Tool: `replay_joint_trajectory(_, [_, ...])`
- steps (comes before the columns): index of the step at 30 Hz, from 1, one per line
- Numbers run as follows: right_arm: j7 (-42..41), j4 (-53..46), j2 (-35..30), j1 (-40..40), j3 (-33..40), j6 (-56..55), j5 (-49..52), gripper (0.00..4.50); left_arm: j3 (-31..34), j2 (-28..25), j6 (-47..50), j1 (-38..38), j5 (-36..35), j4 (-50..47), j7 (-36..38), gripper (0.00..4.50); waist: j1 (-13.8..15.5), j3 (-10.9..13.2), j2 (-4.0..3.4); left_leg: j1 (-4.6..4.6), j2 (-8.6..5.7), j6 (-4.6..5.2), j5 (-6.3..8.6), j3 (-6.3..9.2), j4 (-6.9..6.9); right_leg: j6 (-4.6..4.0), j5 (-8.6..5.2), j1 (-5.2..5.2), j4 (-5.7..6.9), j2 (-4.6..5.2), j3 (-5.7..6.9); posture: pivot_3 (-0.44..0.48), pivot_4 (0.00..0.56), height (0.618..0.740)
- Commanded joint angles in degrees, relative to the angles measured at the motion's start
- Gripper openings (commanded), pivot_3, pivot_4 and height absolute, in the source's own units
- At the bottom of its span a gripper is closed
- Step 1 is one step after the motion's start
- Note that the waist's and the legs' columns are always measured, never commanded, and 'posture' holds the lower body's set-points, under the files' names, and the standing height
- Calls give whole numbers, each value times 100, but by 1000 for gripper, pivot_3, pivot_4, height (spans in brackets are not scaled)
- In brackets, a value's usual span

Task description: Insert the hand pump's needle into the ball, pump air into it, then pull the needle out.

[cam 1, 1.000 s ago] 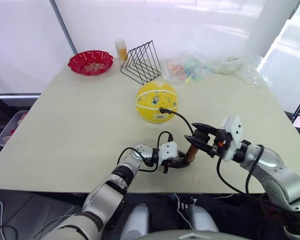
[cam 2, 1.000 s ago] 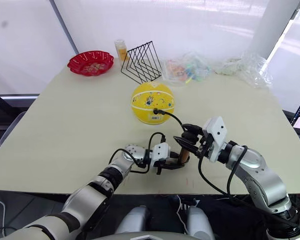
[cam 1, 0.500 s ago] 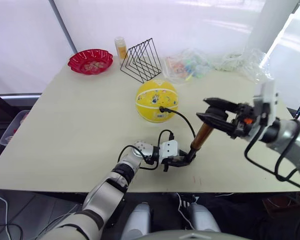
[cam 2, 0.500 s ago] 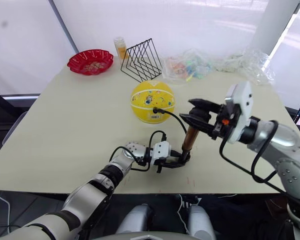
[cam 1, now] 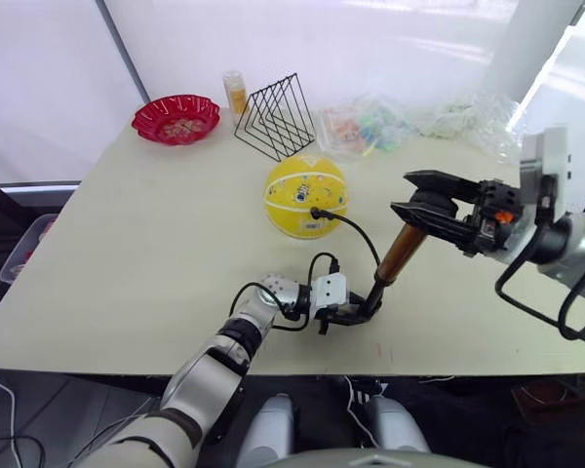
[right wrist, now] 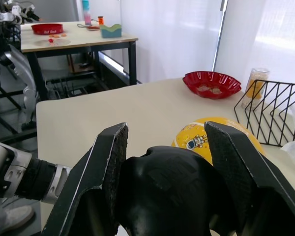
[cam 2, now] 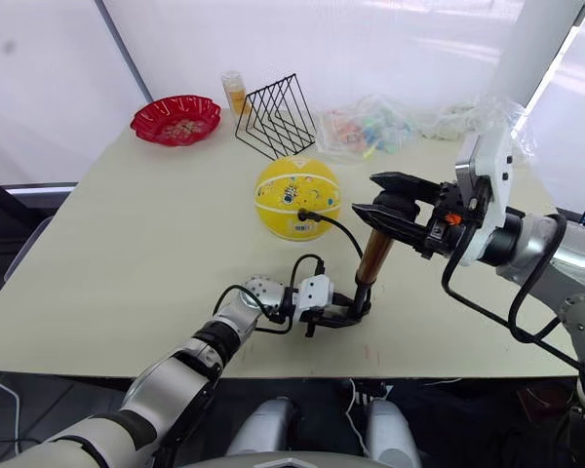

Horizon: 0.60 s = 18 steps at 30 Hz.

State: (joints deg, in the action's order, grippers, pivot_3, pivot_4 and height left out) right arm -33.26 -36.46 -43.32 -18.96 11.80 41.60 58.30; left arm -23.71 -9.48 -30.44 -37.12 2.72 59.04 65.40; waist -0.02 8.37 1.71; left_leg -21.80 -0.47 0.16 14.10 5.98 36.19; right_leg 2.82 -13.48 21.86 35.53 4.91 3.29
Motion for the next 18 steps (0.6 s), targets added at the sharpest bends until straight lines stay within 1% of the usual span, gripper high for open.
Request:
replay_joint_trajectory(1, [-43, 68, 182, 375, -374, -148, -425, 2008, -461, -553, 642, 503, 874, 805, -74, 1113, -24, -8, 5, 1, 1, -2, 1, 0, 0, -1, -1, 0, 0, 0, -1, 0, 150, 737])
replay_joint_trajectory(3, [-162, 265, 379, 713, -697, -394, -819, 2008, -466, -557, 636, 511, 873, 799, -78, 1113, -54, -20, 9, 6, 2, -17, 10, -1, 0, -2, -1, -1, 0, 3, -3, 0, 150, 737])
replay_joint_trajectory(8, [-452, 741, 790, 1343, -1413, -1060, -1734, 2008, -480, -556, 626, 523, 871, 810, -124, 1113, -76, -37, 25, 9, 12, -19, 11, 3, -4, -4, -2, -11, 0, 3, -2, 0, 150, 737])
replay_joint_trajectory(13, [-676, 1105, 1049, 1613, -1776, -1559, -2371, 2008, -492, -560, 625, 536, 853, 797, -130, 1113, -77, -52, 30, 10, 13, -20, 12, 4, -6, -5, -3, -13, 0, 5, -12, 0, 150, 737])
replay_joint_trajectory(15, [-647, 1309, 1262, 1681, -1898, -1748, -2562, 2008, -495, -553, 625, 538, 854, 800, -133, 1113, -77, -56, 35, 11, 14, -20, 12, 6, -6, -5, -3, -13, 0, 6, -20, 0, 150, 737])
replay_joint_trajectory(16, [-613, 1360, 1384, 1713, -1908, -1790, -2577, 2008, -503, -550, 619, 538, 863, 802, -138, 1113, -76, -57, 36, 10, 14, -20, 12, 6, -10, -5, -3, -13, 0, 5, -22, 0, 150, 737])
replay_joint_trajectory(18, [-653, 1308, 1422, 1729, -1909, -1820, -2665, 2008, -500, -528, 623, 549, 858, 811, -156, 1113, -74, -59, 32, 14, 14, -20, 12, 12, -13, -8, -5, -11, 0, 5, -20, 0, 150, 737])
